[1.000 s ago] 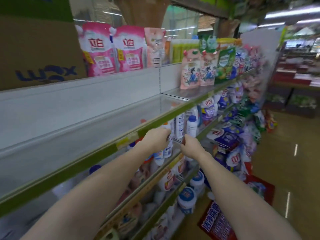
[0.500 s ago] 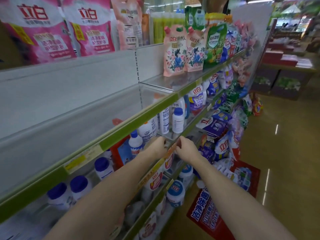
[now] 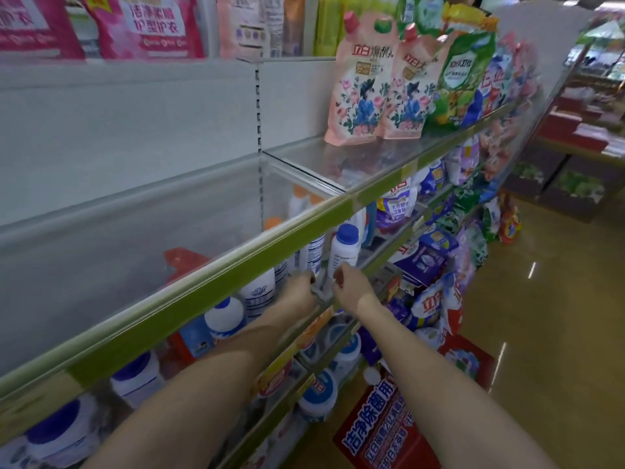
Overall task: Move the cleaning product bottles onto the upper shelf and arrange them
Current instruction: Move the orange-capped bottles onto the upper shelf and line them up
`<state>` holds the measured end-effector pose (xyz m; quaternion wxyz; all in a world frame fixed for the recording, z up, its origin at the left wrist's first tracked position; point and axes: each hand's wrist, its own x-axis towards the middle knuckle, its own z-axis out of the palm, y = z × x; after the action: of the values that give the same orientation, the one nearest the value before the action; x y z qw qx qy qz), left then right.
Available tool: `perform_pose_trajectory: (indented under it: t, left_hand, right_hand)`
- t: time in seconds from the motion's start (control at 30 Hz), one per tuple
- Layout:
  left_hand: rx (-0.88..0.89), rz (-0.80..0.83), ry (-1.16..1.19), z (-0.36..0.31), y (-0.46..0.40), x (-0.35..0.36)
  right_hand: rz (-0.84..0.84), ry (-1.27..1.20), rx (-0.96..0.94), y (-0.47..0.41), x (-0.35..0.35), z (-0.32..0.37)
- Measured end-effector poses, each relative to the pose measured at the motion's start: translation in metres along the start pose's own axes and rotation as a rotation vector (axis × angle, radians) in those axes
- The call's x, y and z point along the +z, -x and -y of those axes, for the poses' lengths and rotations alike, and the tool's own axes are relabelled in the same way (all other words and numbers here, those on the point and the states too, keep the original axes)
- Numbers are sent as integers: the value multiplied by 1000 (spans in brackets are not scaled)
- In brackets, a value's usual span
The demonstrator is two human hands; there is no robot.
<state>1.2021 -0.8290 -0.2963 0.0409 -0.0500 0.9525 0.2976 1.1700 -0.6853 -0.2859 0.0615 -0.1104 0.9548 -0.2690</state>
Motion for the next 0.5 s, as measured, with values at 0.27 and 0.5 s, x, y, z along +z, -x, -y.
perform_pose_trajectory:
  t: [0.27, 0.5]
  left_hand:
    - [-165, -248, 262, -6, -50, 10]
    - [-302, -459, 324, -32, -84, 10]
  right_hand:
    - [-16, -79, -172, -60, -24, -18]
    - [82, -125, -363, -117, -47, -19]
